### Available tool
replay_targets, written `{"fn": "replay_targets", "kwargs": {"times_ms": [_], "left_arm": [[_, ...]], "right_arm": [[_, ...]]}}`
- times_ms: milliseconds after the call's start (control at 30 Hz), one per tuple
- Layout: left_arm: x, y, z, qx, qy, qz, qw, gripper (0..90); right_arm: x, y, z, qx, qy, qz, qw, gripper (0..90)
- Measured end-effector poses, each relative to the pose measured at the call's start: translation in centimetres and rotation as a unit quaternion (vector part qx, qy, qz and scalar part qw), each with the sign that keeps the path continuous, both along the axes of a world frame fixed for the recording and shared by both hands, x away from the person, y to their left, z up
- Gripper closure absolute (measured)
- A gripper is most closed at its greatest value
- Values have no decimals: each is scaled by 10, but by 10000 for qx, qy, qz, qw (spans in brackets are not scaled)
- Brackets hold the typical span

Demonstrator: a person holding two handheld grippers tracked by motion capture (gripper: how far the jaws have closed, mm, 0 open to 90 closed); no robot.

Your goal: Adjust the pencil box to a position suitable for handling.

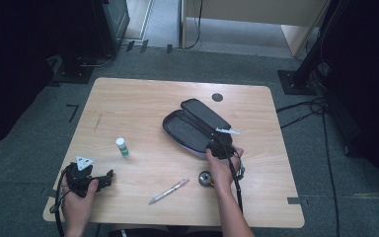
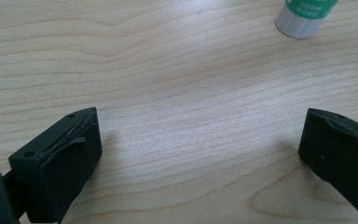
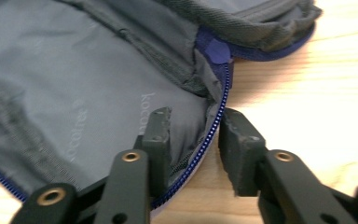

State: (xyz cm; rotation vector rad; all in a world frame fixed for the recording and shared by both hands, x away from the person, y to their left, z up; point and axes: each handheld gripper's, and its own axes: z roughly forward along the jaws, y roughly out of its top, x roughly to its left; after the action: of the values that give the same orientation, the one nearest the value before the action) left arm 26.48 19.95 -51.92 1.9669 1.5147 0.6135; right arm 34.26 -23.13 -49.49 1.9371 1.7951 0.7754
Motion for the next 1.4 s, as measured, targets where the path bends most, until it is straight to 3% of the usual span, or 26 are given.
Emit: {"fn": "replay_targets", "kwargs": {"times_ms": [167,267,567,733,900,967,1033,1067,1100,1133,1200,1400], "left_arm": [[0,0,0,3,1,-6,10000,0],[0,0,0,2,1,-8,10000,0],[0,0,0,6,10,-18,10000,0],[0,0,0,5,8,-22,10000,0],[0,0,0,5,11,-22,10000,0],[0,0,0,5,11,-22,10000,0],[0,0,0,4,12,-21,10000,0],[0,0,0,6,12,-21,10000,0],[0,0,0,6,12,-21,10000,0],[0,0,0,5,11,-22,10000,0],[0,0,0,5,11,-22,10000,0],[0,0,0,4,12,-22,10000,0]], "right_arm": [[1,-12,3,-212,-156,57,9996,810],[1,-21,5,-178,-249,155,9994,869],[-4,-31,11,11,-559,633,9964,886],[-9,-29,9,11,-595,655,9961,886],[-17,-30,0,-39,-673,503,9965,883],[-17,-31,-2,-25,-661,516,9965,846],[-17,-34,-2,93,-753,568,9955,688],[-20,-38,4,68,-924,520,9943,563],[-20,-38,4,68,-924,520,9943,563],[-24,-42,11,62,-1029,535,9932,427],[-30,-49,16,73,-1098,623,9920,347],[-53,-63,23,428,-1130,1132,9862,127]]}}
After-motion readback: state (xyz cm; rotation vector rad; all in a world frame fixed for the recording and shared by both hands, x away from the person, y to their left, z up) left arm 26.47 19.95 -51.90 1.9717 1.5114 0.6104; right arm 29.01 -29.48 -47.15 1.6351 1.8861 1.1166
